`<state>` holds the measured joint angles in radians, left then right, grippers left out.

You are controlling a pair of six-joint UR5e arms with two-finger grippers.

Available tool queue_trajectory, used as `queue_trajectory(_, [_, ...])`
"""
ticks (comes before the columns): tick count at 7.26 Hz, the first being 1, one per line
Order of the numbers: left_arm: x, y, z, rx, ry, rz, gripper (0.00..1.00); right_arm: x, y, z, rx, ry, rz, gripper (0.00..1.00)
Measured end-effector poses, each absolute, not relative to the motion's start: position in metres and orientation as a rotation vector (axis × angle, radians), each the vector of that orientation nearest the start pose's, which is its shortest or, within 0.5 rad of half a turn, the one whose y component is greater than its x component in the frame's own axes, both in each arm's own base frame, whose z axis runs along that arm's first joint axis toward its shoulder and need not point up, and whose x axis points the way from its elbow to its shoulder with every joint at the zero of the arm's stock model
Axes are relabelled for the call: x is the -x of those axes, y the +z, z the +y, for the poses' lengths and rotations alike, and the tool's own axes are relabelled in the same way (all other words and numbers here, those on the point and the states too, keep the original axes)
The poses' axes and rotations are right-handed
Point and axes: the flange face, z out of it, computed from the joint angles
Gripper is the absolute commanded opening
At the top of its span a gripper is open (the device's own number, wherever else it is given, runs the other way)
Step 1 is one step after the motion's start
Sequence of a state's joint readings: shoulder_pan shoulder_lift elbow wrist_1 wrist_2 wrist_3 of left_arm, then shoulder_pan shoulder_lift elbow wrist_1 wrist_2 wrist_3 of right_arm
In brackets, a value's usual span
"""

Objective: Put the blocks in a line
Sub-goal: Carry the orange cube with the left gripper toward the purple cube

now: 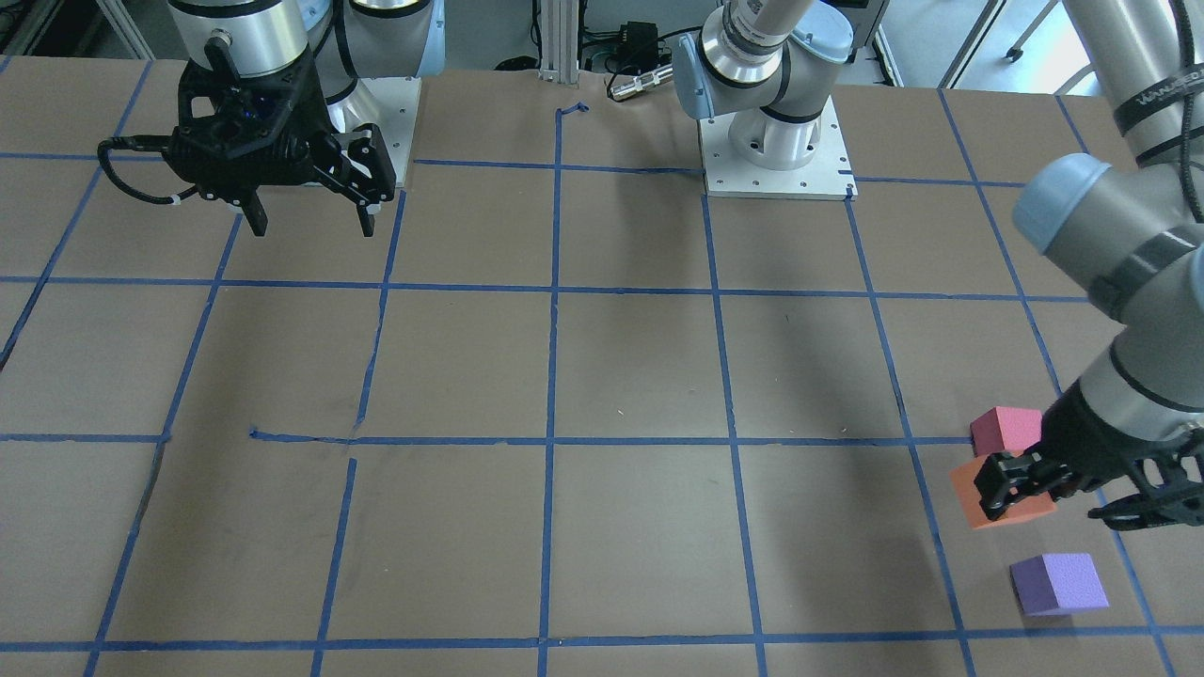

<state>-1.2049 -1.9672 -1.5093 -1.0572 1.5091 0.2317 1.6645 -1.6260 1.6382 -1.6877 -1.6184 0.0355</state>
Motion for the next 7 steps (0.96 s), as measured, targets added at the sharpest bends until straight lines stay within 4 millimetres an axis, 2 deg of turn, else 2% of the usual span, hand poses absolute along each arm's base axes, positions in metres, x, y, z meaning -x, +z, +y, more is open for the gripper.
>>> queue_trajectory(1, [-0.139, 0.341, -0.651, 0.182, -0.288, 3.128, 0.00, -0.173, 0.494, -0.464, 0.089, -0.172, 3.176, 1.00])
queue_trajectory(2, [-0.158, 0.335, -0.648, 0.177, -0.278, 3.130, 0.00, -0.173, 0.494, -0.464, 0.089, -0.174, 3.176, 1.00])
queue_trajectory(7, [-0.207, 0.294, -0.647, 0.189, -0.223, 3.144, 0.00, -0.173, 0.494, -0.464, 0.090, -0.175, 3.176, 1.00])
